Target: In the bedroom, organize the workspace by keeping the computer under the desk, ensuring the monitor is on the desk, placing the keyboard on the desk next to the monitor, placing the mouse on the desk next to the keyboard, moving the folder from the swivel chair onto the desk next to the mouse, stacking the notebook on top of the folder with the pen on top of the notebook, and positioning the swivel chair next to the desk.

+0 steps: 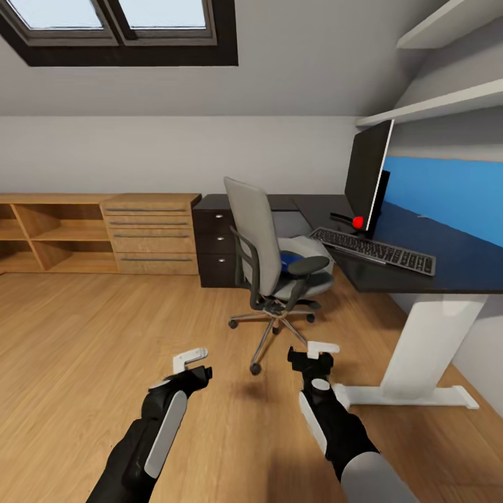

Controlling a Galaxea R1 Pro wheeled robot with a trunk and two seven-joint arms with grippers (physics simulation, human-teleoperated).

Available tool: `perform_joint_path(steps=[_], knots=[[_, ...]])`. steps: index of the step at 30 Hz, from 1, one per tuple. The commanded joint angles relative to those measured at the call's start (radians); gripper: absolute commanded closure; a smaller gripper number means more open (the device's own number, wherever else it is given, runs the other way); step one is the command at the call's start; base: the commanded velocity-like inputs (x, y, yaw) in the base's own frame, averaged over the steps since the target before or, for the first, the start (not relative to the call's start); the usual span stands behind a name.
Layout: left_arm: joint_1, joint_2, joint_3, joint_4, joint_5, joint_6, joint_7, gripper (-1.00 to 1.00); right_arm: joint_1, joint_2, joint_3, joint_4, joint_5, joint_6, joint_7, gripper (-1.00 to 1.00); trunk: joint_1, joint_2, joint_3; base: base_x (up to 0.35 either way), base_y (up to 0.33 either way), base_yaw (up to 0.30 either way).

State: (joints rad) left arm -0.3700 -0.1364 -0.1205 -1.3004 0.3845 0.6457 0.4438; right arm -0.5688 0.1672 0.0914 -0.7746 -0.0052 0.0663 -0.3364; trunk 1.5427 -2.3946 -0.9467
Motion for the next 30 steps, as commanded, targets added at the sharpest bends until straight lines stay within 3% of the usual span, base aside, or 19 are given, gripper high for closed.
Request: perform_joint_path(steps=[1, 4, 7, 16, 22, 30], knots=[[0.056, 0.002, -0.017, -0.098, 0.010, 0.000, 0.008, -1.00, -0.012, -0.014, 0.002, 0.127, 0.031, -0.090, -0.008, -1.00, 0.000, 0.000, -0.001, 0.004, -0.002, 0.000], [0.098, 0.003, -0.021, -0.170, 0.010, 0.000, 0.008, -1.00, -0.065, -0.034, -0.002, 0.256, 0.032, -0.172, -0.008, -1.00, 0.000, 0.000, -0.001, 0.002, -0.001, 0.000], [0.109, 0.004, -0.022, -0.190, 0.010, 0.000, 0.009, -1.00, -0.108, -0.049, -0.005, 0.339, 0.030, -0.224, -0.010, -1.00, 0.000, 0.000, -0.001, 0.113, 0.000, 0.000], [0.111, 0.004, -0.021, -0.191, 0.011, 0.002, 0.009, -1.00, -0.130, -0.065, -0.007, 0.356, 0.030, -0.245, -0.013, -1.00, 0.000, 0.000, -0.001, 0.300, 0.000, 0.000], [0.111, 0.004, -0.021, -0.190, 0.012, 0.004, 0.008, -1.00, -0.134, -0.066, -0.007, 0.359, 0.031, -0.334, -0.071, -1.00, 0.000, 0.000, -0.001, 0.311, 0.000, 0.000], [0.111, 0.004, -0.021, -0.189, 0.014, 0.005, 0.009, -1.00, -0.134, -0.067, -0.009, 0.359, 0.030, -0.377, -0.095, -1.00, 0.000, 0.000, -0.001, 0.312, -0.024, 0.000]])
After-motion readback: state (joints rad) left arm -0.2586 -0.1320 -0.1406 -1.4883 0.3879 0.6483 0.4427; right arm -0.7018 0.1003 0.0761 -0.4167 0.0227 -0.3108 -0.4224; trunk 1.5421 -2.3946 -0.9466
